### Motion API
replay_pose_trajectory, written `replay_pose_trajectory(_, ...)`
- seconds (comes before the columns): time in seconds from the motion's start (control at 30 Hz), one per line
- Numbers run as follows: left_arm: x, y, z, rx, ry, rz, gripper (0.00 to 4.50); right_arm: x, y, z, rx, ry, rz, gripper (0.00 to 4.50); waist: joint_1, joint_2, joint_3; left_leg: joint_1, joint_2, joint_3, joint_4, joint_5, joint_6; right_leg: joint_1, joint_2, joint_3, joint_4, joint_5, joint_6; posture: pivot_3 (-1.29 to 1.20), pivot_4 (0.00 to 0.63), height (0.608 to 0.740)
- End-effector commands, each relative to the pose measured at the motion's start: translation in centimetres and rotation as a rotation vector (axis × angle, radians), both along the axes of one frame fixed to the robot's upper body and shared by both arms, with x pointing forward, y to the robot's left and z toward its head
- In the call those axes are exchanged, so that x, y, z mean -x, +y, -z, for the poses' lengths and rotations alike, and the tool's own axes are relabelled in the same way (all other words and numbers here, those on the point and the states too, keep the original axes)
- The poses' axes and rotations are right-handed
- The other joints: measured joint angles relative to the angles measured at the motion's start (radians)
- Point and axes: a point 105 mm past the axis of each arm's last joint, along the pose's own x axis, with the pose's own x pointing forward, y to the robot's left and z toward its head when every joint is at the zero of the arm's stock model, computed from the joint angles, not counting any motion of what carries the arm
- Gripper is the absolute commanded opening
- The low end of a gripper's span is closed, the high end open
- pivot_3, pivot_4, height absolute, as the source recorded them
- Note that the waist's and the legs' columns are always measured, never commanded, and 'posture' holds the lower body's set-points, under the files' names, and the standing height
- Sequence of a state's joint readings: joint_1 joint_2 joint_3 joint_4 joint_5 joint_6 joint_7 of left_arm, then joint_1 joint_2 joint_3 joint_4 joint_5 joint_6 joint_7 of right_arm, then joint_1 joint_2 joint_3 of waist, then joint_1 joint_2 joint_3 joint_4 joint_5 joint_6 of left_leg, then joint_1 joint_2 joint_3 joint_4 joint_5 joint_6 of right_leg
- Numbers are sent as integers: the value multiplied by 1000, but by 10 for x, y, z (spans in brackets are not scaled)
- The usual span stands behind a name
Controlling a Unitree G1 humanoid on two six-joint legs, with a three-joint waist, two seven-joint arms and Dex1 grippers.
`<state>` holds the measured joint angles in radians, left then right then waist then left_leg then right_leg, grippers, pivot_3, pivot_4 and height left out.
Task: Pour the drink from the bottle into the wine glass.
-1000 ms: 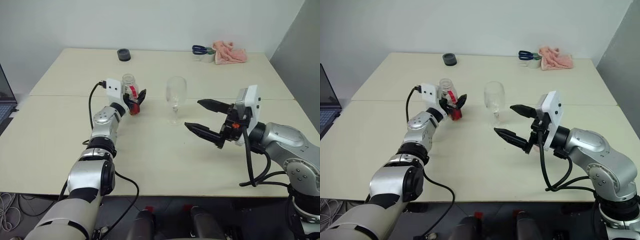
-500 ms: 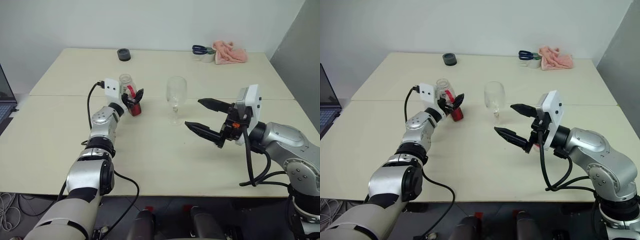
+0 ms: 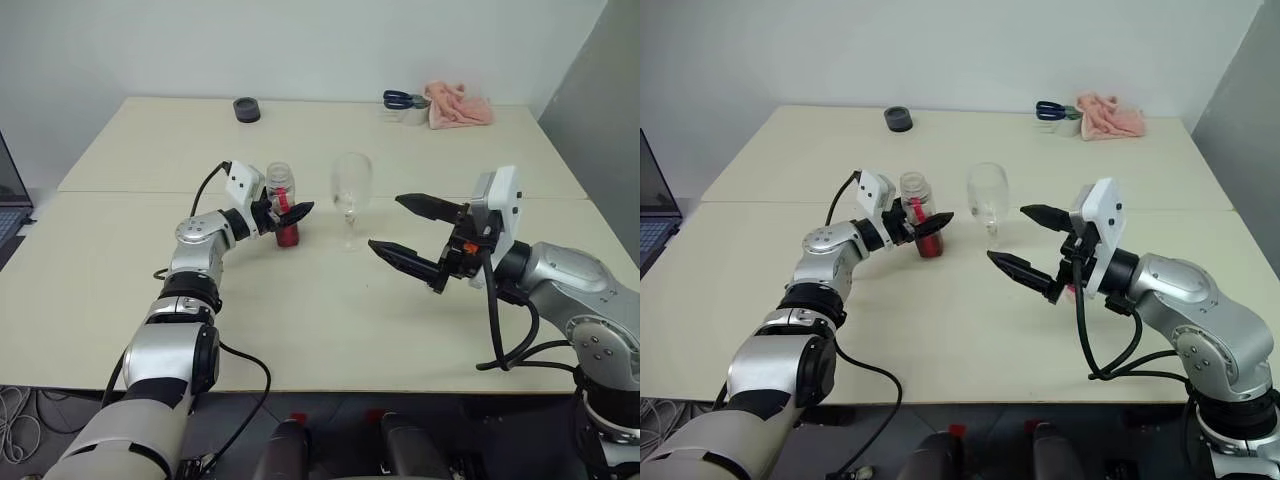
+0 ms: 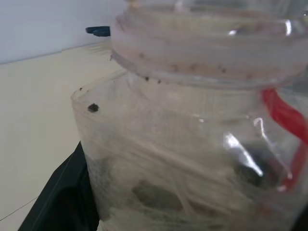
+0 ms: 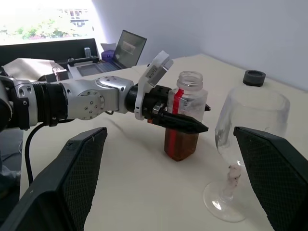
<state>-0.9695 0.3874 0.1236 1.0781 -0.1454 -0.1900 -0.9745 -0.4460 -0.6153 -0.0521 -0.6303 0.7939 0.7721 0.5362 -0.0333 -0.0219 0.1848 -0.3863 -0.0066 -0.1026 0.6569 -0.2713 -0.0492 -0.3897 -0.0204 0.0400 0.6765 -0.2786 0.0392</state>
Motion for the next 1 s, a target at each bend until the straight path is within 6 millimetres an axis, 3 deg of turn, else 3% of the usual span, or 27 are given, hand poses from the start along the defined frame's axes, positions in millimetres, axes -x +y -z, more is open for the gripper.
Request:
replay_pose_trajectory(0.03,0,3,-4,-29,-26,-3,3434,8,3,-15,-9,-61,-19,4500,0,0,0,0,0,0,0,0,0,0,0,0,0,0,0,0,150,740)
replay_pose_trajectory(0.1,0,3,-2,-28,-23,-4,4175,7,3,-16,-9,-59,-16,4500,0,0,0,0,0,0,0,0,0,0,0,0,0,0,0,0,150,740)
replay_pose_trajectory(0.17,1,3,0,-29,-19,-5,4476,6,2,-16,-8,-56,-14,4500,0,0,0,0,0,0,0,0,0,0,0,0,0,0,0,0,150,740)
replay_pose_trajectory(0.73,1,0,18,21,-31,-157,4476,4,1,-8,-7,-43,-22,4500,2,0,0,0,0,-1,1,0,0,0,0,0,1,0,0,0,150,740)
replay_pose_trajectory(1.0,-10,2,13,69,-77,-371,4476,7,1,-6,-7,-45,-22,4500,3,0,0,0,0,-1,2,0,0,0,0,0,2,0,0,0,150,740)
